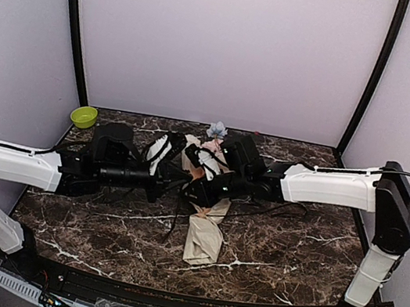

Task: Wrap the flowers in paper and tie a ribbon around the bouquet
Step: Adjust the left side of the half-tied ribbon on the folded bouquet.

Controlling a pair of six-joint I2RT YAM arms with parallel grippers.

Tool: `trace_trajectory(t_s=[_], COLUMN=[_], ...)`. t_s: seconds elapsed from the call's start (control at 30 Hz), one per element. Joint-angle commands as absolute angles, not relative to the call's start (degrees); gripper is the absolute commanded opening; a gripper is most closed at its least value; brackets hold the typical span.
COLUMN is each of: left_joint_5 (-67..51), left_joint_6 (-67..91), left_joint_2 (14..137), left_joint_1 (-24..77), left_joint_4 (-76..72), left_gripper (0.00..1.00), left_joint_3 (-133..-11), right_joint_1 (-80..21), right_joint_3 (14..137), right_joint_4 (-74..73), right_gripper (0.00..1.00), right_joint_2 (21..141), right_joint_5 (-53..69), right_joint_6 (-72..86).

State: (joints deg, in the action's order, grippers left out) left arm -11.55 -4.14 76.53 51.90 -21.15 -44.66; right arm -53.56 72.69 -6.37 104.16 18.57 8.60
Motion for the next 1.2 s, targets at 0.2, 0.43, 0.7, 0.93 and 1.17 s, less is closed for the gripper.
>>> trace_trajectory(t_s=[0.2,0.43,0.7,0.93,1.17], left_joint_5=[-14.5,-11.2,-3.3,-3.6,5.6], left_joint_6=[-3.4,-1.3,-0.6,-2.2,-4.3], left_joint_2=[75.1,79.6,89.3,88.2,89.9], left_joint_1=[51.9,51.9,51.9,51.9,54.2], left_joint_4=[-22.5,-22.9,-17.7,-26.8,-32.3], left_gripper=[0.0,0.0,0.44,0.59,0.71], left_joint_3=[-42.2,-35.2,-39.5,-39.6,-40.0], right_joint_1=[-52.7,-52.0,-52.0,-52.0,-52.0], right_joint_3=[72.3,69.1,69.4,69.4,70.1], right_joint_4=[-2.0,-4.5,-9.5,-8.9,-8.7], right_gripper=[0.0,0.0,0.0,0.0,0.0], right_joint_2=[104.3,100.1,99.2,98.1,97.8], right_joint_5=[17.5,15.3,16.8,15.4,14.1], right_joint_6=[11.1,11.7,11.6,13.9,16.8])
